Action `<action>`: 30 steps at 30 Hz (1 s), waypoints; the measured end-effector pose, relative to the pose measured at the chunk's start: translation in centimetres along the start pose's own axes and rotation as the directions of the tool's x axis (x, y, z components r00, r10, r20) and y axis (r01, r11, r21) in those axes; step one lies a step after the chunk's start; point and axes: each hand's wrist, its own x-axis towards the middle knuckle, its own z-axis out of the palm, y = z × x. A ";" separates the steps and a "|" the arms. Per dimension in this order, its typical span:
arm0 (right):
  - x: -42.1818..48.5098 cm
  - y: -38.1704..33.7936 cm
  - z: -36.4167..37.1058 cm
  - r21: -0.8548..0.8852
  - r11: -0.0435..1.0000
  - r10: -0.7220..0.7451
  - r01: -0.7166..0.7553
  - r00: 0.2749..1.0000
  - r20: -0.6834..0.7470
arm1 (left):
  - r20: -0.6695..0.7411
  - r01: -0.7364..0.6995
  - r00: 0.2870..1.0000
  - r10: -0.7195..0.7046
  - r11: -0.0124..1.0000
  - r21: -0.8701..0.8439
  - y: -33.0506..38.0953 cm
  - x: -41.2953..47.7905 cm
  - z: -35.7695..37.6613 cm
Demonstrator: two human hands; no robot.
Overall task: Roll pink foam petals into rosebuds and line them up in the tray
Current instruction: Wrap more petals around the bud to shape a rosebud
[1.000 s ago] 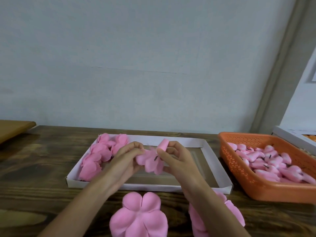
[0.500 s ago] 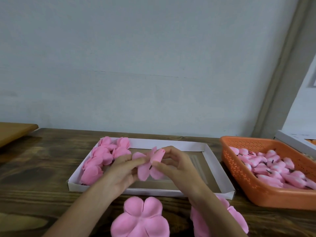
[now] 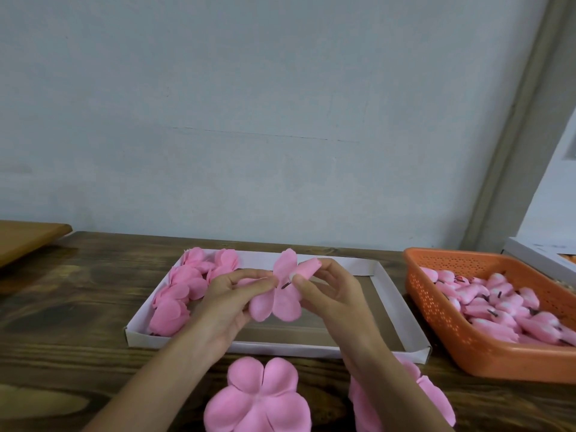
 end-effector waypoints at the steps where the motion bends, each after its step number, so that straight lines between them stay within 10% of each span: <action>1: 0.0 0.0 0.1 -0.006 1.000 -0.006 0.006 1.000 -0.003 | -0.013 -0.021 1.000 0.022 0.999 0.028 -0.1 -0.1 0.0; 30: -0.3 -0.3 0.1 -0.494 0.860 -0.183 0.129 0.981 -0.062 | 0.151 -0.313 0.948 0.280 0.906 0.284 0.0 -0.6 1.1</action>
